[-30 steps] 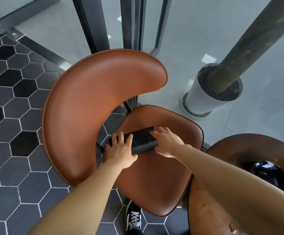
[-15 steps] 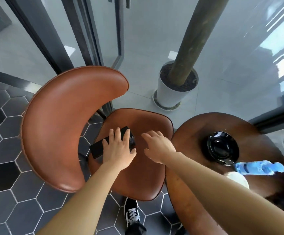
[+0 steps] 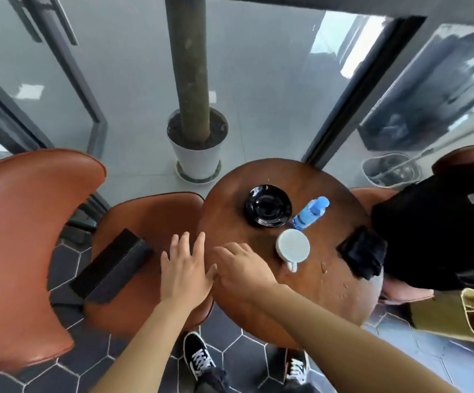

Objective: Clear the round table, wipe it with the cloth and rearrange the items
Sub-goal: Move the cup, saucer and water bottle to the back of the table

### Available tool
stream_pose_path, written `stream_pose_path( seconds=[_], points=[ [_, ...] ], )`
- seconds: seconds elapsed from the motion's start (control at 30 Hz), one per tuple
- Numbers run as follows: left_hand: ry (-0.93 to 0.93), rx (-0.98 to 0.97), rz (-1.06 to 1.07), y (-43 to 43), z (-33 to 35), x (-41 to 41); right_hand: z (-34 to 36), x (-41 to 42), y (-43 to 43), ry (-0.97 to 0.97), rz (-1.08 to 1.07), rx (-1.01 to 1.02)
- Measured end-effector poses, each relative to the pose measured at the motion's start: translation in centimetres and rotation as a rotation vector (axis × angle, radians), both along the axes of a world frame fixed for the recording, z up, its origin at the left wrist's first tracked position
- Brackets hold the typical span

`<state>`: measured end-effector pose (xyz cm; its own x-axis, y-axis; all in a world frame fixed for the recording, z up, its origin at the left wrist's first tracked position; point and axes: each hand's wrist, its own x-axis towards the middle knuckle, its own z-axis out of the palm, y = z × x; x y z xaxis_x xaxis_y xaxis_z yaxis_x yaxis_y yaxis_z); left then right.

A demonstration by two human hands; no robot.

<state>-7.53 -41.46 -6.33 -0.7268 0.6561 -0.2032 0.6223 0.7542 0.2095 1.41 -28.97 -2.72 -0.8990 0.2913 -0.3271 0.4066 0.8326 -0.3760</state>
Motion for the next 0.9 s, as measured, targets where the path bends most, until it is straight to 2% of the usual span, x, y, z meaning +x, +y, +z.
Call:
stream_pose_path(
  seconds=[0.1, 0.27, 0.47, 0.73, 0.9],
  points=[
    [-0.015, -0.008, -0.016, 2.0, -0.4, 2.8, 1.4, 4.4, 2.0, 0.026, -0.047, -0.050],
    [-0.042, -0.048, 0.004, 4.5, -1.9, 7.2, -1.2, 11.1, 7.1, 0.022, -0.141, -0.057],
    [-0.059, -0.072, 0.072, 6.8, -3.6, 11.8, -2.9, 16.1, 12.6, 0.033, -0.145, -0.020],
    [-0.302, 0.141, 0.268, 16.3, -4.3, 14.2, -4.8, 13.5, 20.8, 0.128, -0.624, -0.184],
    [-0.354, 0.160, 0.416, 19.3, -5.4, 14.6, -6.1, 10.4, 23.1, 0.146, -0.682, -0.228]
  ],
)
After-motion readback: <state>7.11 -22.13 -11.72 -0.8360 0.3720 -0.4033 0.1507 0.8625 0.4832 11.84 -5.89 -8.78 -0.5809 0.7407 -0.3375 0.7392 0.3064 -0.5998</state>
